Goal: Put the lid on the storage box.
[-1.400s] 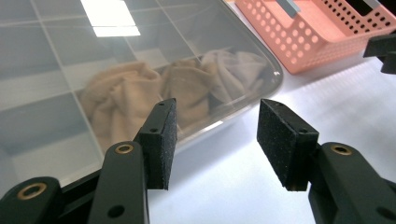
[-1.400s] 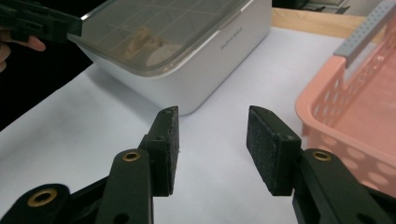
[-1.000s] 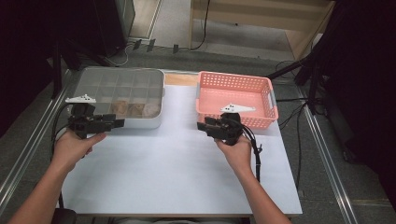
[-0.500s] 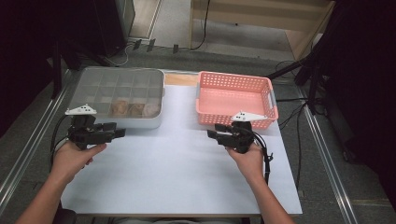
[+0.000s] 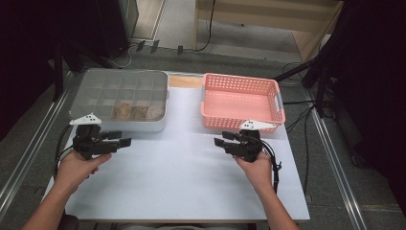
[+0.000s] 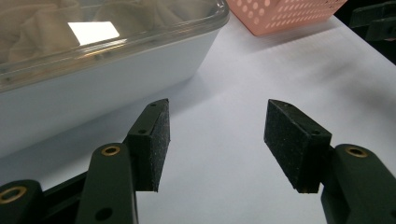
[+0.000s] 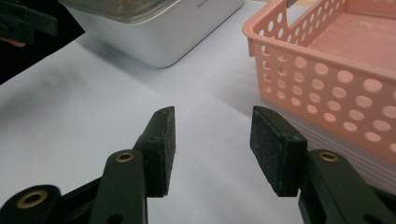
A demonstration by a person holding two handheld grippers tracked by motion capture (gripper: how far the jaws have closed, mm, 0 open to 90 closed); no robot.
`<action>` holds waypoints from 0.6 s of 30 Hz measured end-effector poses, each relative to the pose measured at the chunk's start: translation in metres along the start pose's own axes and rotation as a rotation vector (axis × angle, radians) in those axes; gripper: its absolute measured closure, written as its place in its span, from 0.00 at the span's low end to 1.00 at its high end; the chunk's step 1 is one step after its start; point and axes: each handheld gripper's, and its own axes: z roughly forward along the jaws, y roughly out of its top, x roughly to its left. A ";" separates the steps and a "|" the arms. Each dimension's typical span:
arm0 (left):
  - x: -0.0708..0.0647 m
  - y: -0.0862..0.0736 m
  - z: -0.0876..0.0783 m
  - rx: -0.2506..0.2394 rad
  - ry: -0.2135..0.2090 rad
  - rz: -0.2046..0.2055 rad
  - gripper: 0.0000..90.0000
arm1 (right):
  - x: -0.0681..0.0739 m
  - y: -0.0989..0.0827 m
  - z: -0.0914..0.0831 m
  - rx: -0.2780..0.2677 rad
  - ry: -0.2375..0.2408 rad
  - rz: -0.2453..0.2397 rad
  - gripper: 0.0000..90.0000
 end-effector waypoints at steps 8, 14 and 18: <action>0.003 -0.006 0.004 0.005 0.000 -0.005 0.46 | -0.002 0.002 -0.002 -0.023 -0.027 -0.025 0.56; 0.004 -0.008 0.006 0.026 0.009 0.009 0.45 | -0.004 0.001 -0.002 -0.021 -0.022 -0.008 0.55; 0.004 -0.008 0.007 0.023 0.014 0.013 0.45 | -0.004 0.001 -0.001 -0.022 -0.022 -0.011 0.54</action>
